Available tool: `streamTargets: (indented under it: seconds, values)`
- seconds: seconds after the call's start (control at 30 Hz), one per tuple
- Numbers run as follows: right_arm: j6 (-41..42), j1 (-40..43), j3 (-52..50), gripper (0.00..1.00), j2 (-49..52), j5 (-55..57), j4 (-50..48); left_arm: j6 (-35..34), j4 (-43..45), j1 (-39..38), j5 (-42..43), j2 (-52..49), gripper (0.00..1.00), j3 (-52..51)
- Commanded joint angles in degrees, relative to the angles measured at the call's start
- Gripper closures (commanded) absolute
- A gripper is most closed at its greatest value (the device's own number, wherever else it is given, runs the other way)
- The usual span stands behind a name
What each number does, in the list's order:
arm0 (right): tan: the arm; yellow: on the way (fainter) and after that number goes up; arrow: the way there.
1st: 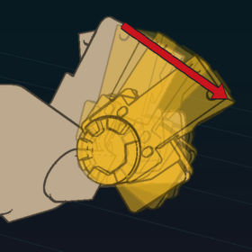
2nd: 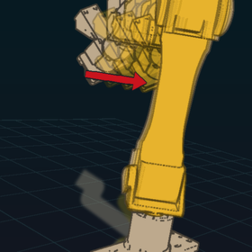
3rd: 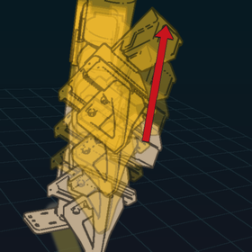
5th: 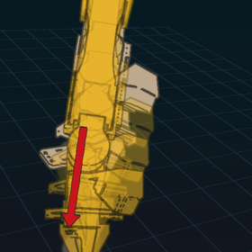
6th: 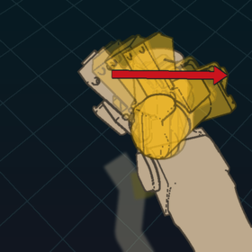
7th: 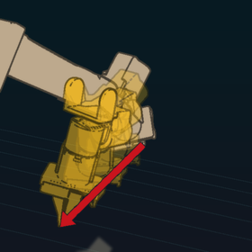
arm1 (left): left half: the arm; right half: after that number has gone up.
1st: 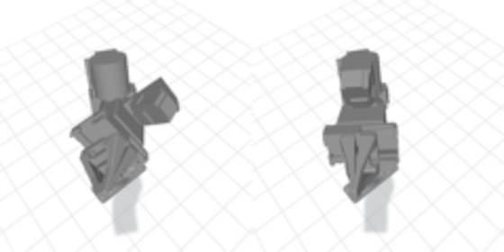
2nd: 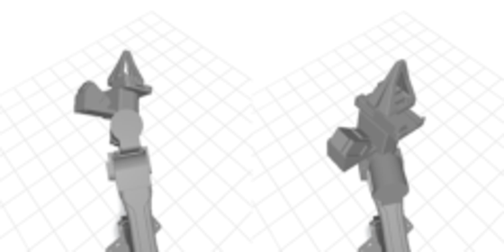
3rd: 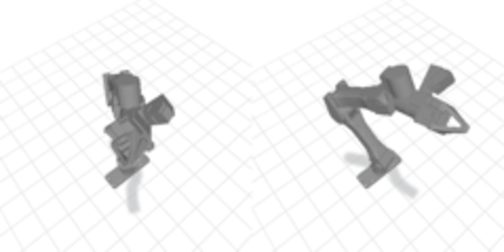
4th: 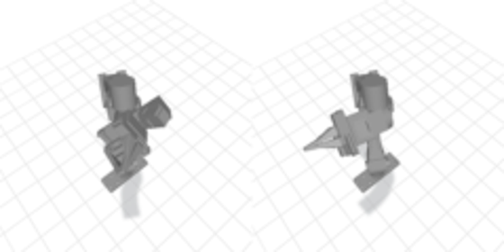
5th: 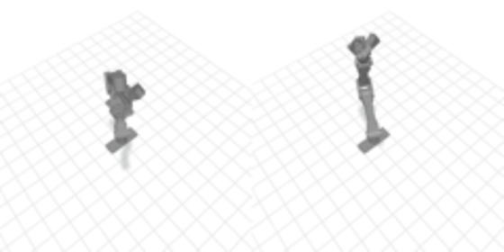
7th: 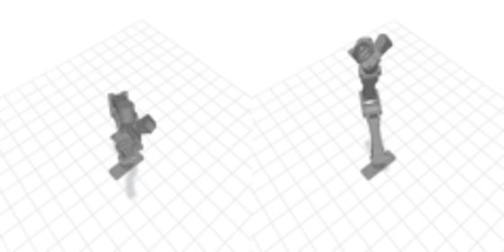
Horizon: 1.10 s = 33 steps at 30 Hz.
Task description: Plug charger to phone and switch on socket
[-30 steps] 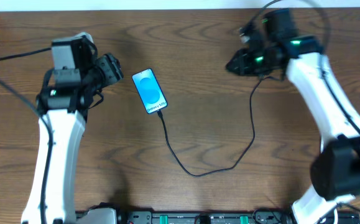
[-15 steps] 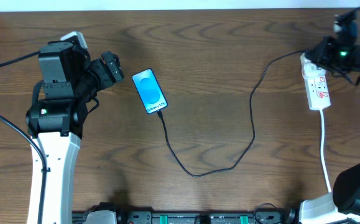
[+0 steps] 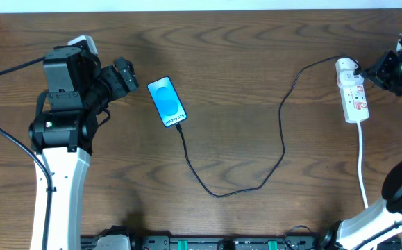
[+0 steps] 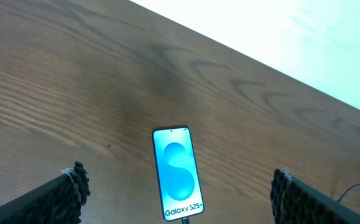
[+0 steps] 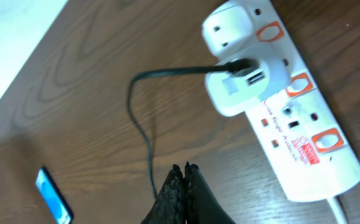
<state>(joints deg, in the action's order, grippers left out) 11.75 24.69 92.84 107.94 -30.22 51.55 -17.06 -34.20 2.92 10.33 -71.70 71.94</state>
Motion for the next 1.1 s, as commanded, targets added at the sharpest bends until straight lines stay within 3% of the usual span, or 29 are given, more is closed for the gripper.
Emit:
streamTargets:
  seconds: [0.0, 0.37, 0.63, 1.07]
  values:
    - [1.05, 1.38, 0.04, 0.99, 2.99, -0.59, -1.29, 0.52, -0.09, 0.28, -0.55, -0.15, 0.05, 0.57]
    - [3.37, 4.76, 0.04, 0.99, 9.4, 0.33, -5.14, 0.52, -0.09, 0.28, -0.55, -0.15, 0.05, 0.57]
    - [15.34, 5.31, 0.04, 0.99, 15.3, -1.95, -10.08, 0.52, -0.09, 0.28, -0.55, -0.15, 0.05, 0.57]
    - [12.81, 5.31, 0.04, 0.99, 17.84, -2.69, -14.38, 0.52, -0.09, 0.28, -0.55, -0.15, 0.05, 0.57]
